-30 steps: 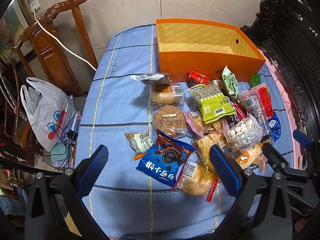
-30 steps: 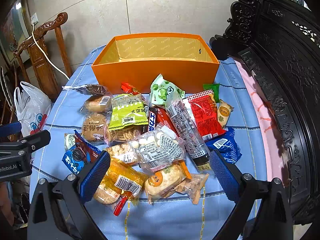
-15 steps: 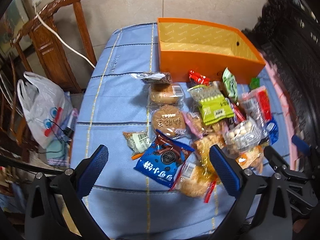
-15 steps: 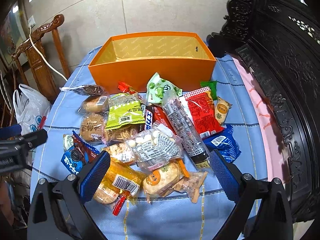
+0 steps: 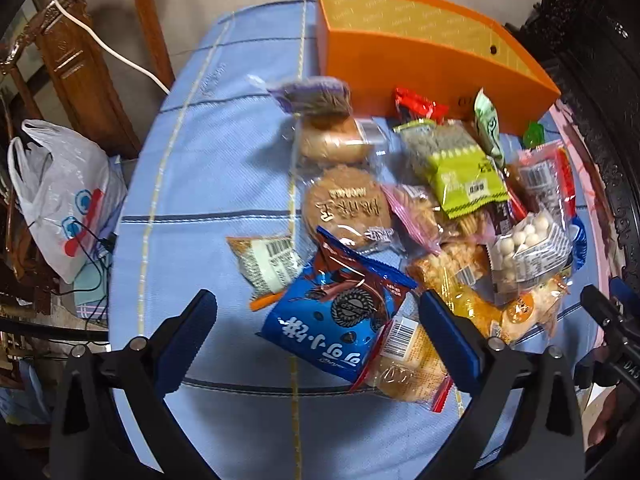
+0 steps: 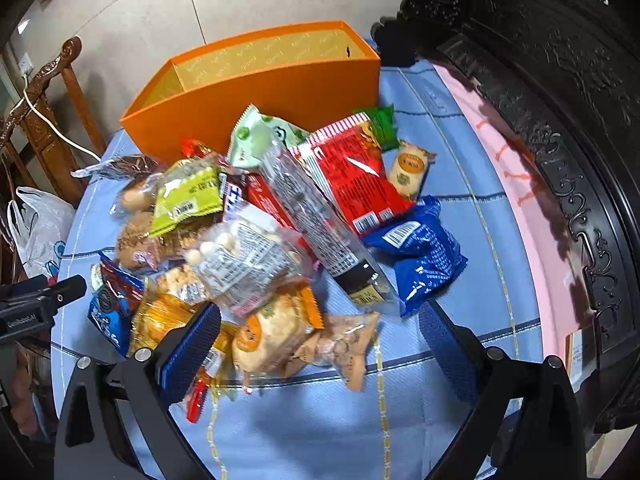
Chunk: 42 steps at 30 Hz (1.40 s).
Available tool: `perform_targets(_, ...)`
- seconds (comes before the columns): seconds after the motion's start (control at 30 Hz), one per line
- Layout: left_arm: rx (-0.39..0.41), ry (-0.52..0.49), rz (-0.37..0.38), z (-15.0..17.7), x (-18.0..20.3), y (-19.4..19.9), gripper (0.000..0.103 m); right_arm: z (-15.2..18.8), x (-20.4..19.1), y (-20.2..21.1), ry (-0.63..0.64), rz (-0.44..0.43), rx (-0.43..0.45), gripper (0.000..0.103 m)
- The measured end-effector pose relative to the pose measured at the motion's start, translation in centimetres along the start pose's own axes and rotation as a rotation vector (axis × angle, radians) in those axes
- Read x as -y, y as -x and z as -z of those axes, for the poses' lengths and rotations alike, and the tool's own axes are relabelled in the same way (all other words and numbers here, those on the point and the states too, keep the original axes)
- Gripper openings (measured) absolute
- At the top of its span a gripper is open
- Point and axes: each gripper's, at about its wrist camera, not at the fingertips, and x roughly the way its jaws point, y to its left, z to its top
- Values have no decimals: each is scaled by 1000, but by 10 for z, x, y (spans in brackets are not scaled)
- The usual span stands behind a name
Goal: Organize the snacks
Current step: 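Grasp the blue cookie pack with the left tool while the right tool grasps a tan biscuit stick pack, then carry both packs into the orange box and open both tools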
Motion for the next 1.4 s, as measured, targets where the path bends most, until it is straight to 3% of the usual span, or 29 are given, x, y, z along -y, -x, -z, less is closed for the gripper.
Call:
perform_targets(0.23, -58, -165, -46, 14, 22, -44, 99, 0, 7, -15, 29, 19, -58, 99)
perform_targets(0.43, -104, -171, -46, 19, 21, -81, 74, -7, 18, -18, 33, 44, -66, 99)
perform_targets(0.5, -74, -198, -50, 22, 24, -83, 63, -8, 23, -19, 34, 60, -64, 99)
perform_targets(0.57, -76, -186, -38, 20, 24, -79, 43, -9, 25, -23, 56, 76, -74, 99)
perform_targets(0.67, -58, -129, 30, 14, 16, -66, 41, -6, 23, -30, 99, 15, -116, 99)
perform_targets(0.83, -26, -67, 59, 5, -4, -46, 41, 11, 3, -39, 160, -124, -202, 99)
perform_targets(0.87, -26, -58, 67, 5, -7, -45, 41, 14, -1, -42, 163, -136, -214, 93)
perform_targets(0.9, -26, -53, 73, 4, -11, -44, 41, 17, -6, -45, 168, -148, -227, 78)
perform_targets(0.93, -25, -52, 70, 4, -12, -44, 41, 19, -10, -49, 171, -154, -237, 73)
perform_targets(1.17, -44, -84, 63, 9, -8, -45, 41, 24, -25, -68, 234, -19, -131, 71)
perform_targets(1.23, -46, -87, 66, 12, -5, -44, 41, 28, -33, -67, 305, 19, -103, 63)
perform_targets(1.3, -31, -92, 66, 11, -2, -41, 41, 25, -28, -51, 292, -12, -81, 28)
perform_targets(1.4, -12, -77, 74, 9, -7, -31, 42, 16, -6, -24, 192, -107, -84, 22)
